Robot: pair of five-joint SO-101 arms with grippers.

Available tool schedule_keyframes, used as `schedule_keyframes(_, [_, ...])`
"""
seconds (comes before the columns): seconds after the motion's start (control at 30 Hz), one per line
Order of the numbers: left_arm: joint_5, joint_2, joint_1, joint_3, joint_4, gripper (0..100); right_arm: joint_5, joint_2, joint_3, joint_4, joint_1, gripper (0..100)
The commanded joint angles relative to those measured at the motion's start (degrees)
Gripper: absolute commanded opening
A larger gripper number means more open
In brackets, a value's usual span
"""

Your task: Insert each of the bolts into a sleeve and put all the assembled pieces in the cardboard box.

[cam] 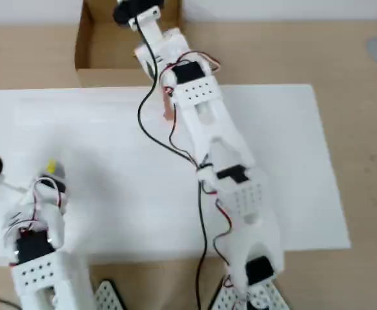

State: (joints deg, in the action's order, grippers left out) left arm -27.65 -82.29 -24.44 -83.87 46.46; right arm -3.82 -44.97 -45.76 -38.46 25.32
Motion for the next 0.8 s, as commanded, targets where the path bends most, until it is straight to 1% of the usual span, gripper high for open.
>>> schedule_keyframes(0.0, [0.26, -0.48, -0.70, 2.90, 0.18, 18, 0.00, -2.07, -12.62, -6.59, -1.10, 1.0])
schedule_keyframes(0.1, [0.26, -0.48, -0.62, 2.90, 0.18, 18, 0.70, -3.47, -17.63, -19.43, -1.10, 1.0])
schedule_keyframes(0.2, [0.09, -0.40, -0.09, 2.73, 0.00, 18, 2.90, -4.00, -21.41, -24.62, -1.98, 1.0])
schedule_keyframes(0.27, [0.09, -0.40, -0.09, 2.73, -0.18, 18, 2.90, -4.00, -23.52, -27.08, -2.42, 1.0])
schedule_keyframes(0.33, [0.26, -0.40, -0.09, 2.73, -0.09, 18, 2.64, -4.00, -25.01, -32.09, -2.42, 1.0])
schedule_keyframes(0.47, [1.76, -0.40, -0.09, 2.99, 0.26, 18, 2.64, -4.00, -26.59, -47.21, -0.13, 1.0])
schedule_keyframes(0.6, [4.40, -0.40, -0.09, 4.92, 4.04, 18, 2.55, -3.82, -26.68, -62.07, 2.33, 1.1])
schedule_keyframes(0.63, [5.01, -0.40, -0.09, 5.71, 5.27, 18, 2.55, -3.82, -26.51, -64.09, 2.51, 1.1])
schedule_keyframes(0.7, [7.12, -0.22, -0.09, 7.74, 7.65, 18, 2.37, -3.74, -24.84, -64.00, 1.98, 1.1])
schedule_keyframes(0.77, [12.13, -0.04, -0.09, 9.85, 9.85, 18, 0.79, -2.42, -24.22, -64.00, 1.54, 1.1])
